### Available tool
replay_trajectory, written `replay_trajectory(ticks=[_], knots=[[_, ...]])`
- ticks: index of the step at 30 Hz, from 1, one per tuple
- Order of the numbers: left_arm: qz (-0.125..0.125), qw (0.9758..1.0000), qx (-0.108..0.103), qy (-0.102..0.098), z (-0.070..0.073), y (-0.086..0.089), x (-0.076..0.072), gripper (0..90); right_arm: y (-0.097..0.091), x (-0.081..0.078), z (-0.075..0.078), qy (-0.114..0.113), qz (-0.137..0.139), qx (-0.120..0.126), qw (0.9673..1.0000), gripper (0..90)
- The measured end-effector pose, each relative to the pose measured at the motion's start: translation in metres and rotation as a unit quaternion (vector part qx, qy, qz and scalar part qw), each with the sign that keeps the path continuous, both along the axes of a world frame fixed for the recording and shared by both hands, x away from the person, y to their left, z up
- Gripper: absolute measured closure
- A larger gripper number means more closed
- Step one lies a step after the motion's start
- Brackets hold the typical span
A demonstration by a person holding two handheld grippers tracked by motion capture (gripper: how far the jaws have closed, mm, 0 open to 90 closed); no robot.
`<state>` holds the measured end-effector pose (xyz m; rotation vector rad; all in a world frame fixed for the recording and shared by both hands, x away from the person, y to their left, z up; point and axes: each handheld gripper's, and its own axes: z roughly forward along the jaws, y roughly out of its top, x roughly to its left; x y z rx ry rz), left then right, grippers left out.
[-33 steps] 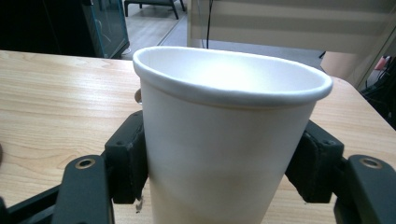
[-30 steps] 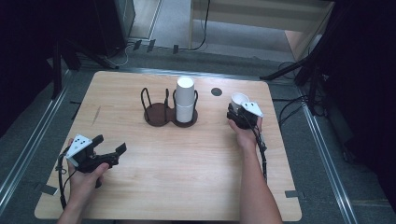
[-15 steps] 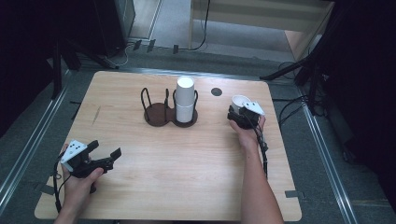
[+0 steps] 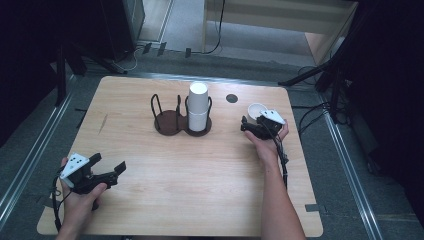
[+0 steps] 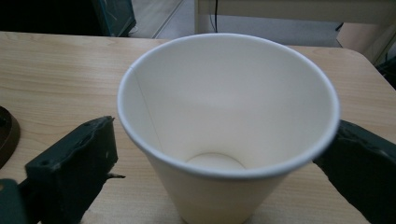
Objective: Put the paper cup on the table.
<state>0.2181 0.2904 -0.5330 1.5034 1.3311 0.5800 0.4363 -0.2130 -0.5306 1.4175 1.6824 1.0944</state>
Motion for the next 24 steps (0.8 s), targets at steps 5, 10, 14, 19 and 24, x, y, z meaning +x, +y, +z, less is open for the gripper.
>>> replay_trajectory(ticks=[5,10,14,19,24], knots=[[0.005,0.9999,-0.014,0.003,-0.001,0.007,0.0,0.0,-0.005,-0.011,0.0,-0.006,0.006,0.012,0.9999,0.0],[0.007,0.9998,-0.018,0.01,-0.004,0.009,0.003,0.0,-0.007,-0.024,0.002,-0.02,0.013,-0.001,0.9997,0.0],[0.005,0.9999,0.003,0.011,-0.005,0.005,0.002,0.0,-0.01,-0.034,0.005,-0.025,0.016,0.004,0.9995,0.0],[0.001,0.9999,0.002,0.016,-0.006,0.005,0.002,0.0,-0.015,-0.047,0.011,-0.033,0.022,0.017,0.9991,0.0],[0.002,0.9998,-0.006,0.019,-0.01,0.01,0.003,0.0,-0.017,-0.062,0.017,-0.04,0.033,0.016,0.9985,0.0]])
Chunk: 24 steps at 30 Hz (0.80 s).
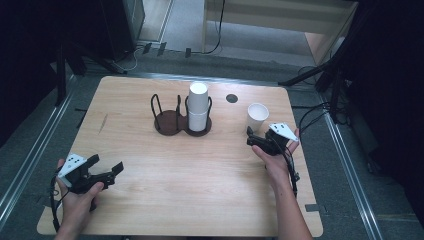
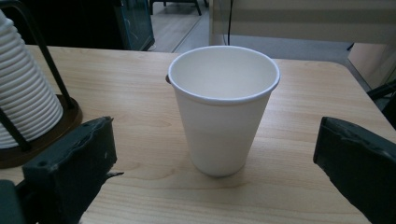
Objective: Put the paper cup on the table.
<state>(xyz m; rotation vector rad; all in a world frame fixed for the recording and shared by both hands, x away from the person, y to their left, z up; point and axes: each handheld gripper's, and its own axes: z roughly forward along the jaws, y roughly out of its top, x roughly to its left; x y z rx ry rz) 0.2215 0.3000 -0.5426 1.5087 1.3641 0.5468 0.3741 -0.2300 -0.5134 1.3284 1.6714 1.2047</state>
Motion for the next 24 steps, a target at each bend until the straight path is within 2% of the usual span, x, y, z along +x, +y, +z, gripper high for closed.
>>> replay_trajectory(ticks=[6,9,12,17,24], knots=[[0.001,1.0,-0.003,-0.001,-0.003,0.002,0.0,0.0,-0.005,-0.018,0.007,-0.015,0.003,-0.002,0.9999,0.0],[-0.003,1.0,0.005,-0.005,-0.004,-0.001,0.0,0.0,-0.009,-0.028,0.009,-0.02,0.007,-0.004,0.9998,0.0],[0.0,1.0,0.005,-0.008,-0.005,-0.001,0.0,0.0,-0.012,-0.036,0.008,-0.027,0.005,-0.019,0.9995,0.0],[-0.001,0.9999,0.003,-0.01,-0.005,-0.001,0.0,0.0,-0.018,-0.049,0.006,-0.034,0.013,-0.03,0.9989,0.0],[0.0,0.9999,0.002,-0.01,-0.006,-0.001,0.0,0.0,-0.031,-0.066,0.007,-0.031,0.016,-0.018,0.9993,0.0]])
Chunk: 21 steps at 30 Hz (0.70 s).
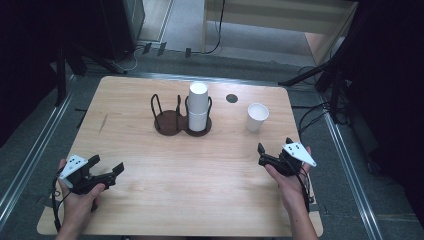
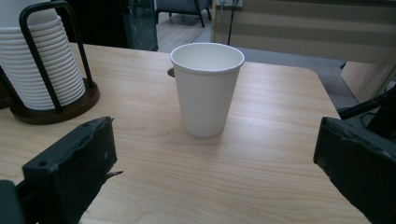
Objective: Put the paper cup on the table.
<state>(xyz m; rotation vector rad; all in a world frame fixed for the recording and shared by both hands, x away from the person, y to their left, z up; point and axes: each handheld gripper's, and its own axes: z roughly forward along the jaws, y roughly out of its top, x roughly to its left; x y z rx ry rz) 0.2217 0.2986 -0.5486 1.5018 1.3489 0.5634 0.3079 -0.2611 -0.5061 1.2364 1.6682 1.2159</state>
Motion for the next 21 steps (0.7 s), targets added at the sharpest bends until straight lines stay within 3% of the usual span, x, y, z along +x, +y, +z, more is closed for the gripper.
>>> replay_trajectory(ticks=[9,14,21], knots=[[0.001,1.0,-0.001,-0.001,0.0,0.001,0.0,0.0,-0.016,-0.02,-0.006,0.003,-0.003,0.005,1.0,0.0],[0.001,1.0,0.0,-0.001,0.0,0.001,0.0,0.0,-0.03,-0.029,-0.014,0.016,-0.008,0.024,0.9996,0.0],[0.003,1.0,-0.003,-0.001,0.0,0.002,0.0,0.0,-0.045,-0.042,-0.021,0.021,-0.018,0.017,0.9995,0.0]])
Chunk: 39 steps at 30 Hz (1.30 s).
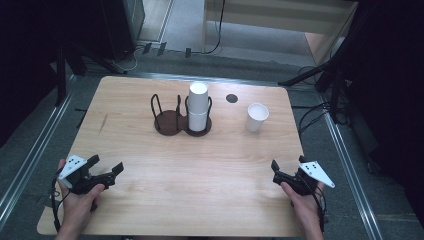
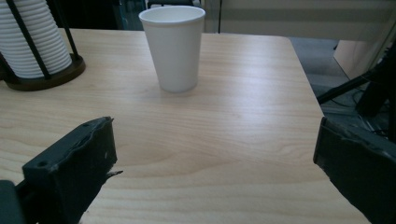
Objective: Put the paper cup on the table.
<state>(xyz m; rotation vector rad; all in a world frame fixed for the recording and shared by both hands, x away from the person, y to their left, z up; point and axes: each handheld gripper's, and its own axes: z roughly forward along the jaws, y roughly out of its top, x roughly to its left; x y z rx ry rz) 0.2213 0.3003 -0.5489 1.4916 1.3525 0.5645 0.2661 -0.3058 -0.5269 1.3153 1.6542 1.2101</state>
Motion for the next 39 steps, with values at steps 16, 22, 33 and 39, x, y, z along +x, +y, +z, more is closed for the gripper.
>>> replay_trajectory(ticks=[16,22,33,39], knots=[[-0.013,0.9999,0.0,-0.008,0.0,-0.002,-0.001,0.0,-0.031,-0.029,-0.012,0.014,-0.026,-0.023,0.9993,3.3],[-0.016,0.9998,-0.001,-0.009,0.0,-0.003,-0.002,0.0,-0.039,-0.042,-0.013,0.015,-0.032,-0.021,0.9991,4.5],[-0.025,0.9994,0.006,-0.023,-0.001,-0.007,-0.006,0.0,-0.054,-0.049,-0.017,0.022,-0.061,0.019,0.9977,6.7],[0.006,0.9996,-0.009,-0.026,-0.002,-0.004,-0.007,0.0,-0.059,-0.055,-0.017,0.021,-0.082,0.047,0.9953,6.6]])
